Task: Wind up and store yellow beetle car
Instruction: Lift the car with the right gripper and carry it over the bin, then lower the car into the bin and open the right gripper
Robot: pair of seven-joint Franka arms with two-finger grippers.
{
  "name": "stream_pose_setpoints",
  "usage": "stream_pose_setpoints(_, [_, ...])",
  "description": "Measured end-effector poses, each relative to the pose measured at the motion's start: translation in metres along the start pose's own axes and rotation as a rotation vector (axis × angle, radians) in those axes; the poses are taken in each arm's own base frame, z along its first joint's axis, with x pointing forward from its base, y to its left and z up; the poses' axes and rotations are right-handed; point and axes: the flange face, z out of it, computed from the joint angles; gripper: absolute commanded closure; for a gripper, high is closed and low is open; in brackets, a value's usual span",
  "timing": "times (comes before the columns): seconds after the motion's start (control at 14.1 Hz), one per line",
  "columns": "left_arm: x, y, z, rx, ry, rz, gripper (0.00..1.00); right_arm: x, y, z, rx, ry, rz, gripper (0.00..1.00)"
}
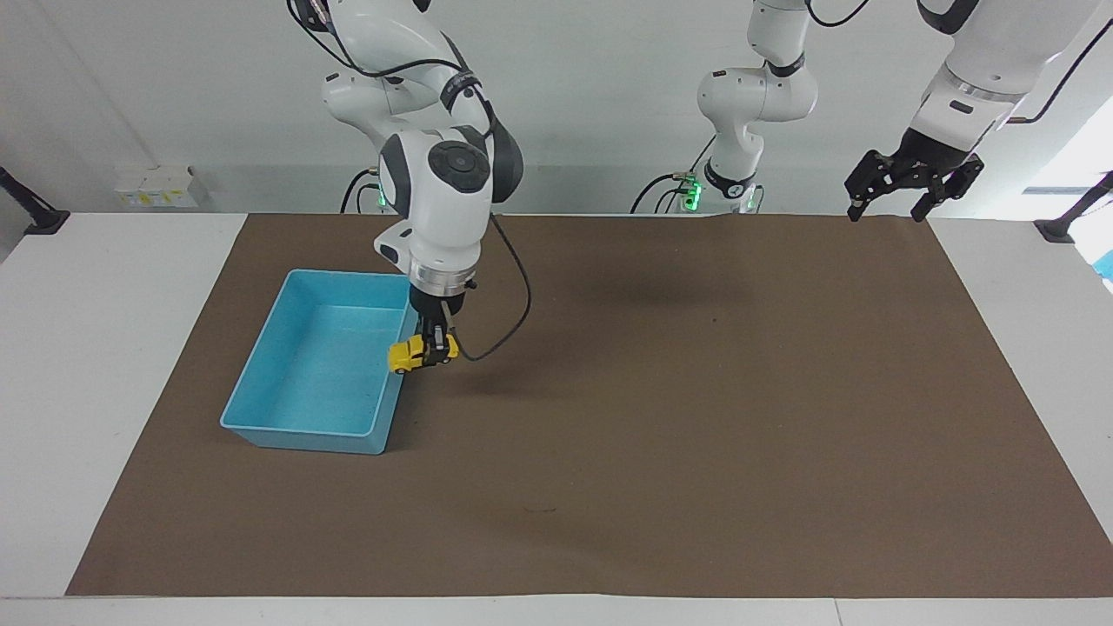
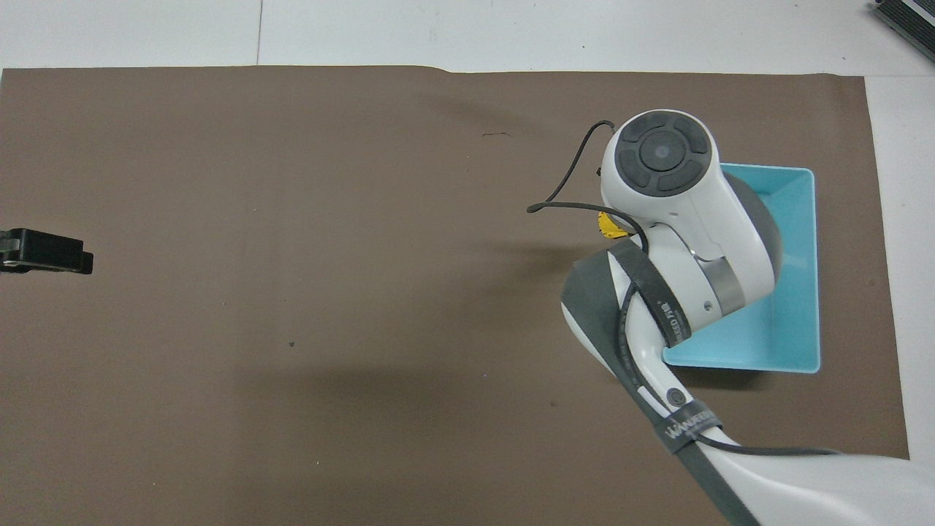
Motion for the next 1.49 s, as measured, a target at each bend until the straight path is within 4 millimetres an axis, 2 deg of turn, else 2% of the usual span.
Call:
stream_pose_setpoints(0.14, [0.0,0.0,0.0,0.0,0.0,0.0,0.0,0.025,0.002,-0.001,-0.002,-0.015,-0.062,1.0])
stream_pose_setpoints(0.28, [0.0,0.0,0.0,0.0,0.0,0.0,0.0,0.039,0.003,0.004,-0.009,-0.018,-0.106,1.0])
stream_pose_setpoints(0.64, [0.0,0.0,0.0,0.0,-0.001,0.0,0.0,0.052,0.009,0.009,-0.014,-0.079,-0.302,1.0])
stream_pose_setpoints(0.85, [0.0,0.0,0.0,0.0,-0.001,0.0,0.0,0.076,0.025,-0.004,0.02,-0.146,-0.435,1.0])
stream_pose_setpoints(1.14, [0.0,0.0,0.0,0.0,-0.001,0.0,0.0,0.082,0.057,-0.019,0.042,-0.159,-0.631,1.0])
stream_pose_setpoints(1.28, [0.0,0.0,0.0,0.0,-0.001,0.0,0.0,0.091,0.07,-0.018,0.056,-0.186,-0.727,1.0])
stream_pose_setpoints(1.49, [0.0,0.0,0.0,0.0,-0.001,0.0,0.0,0.122,0.085,-0.003,0.079,-0.221,-0.892,1.0])
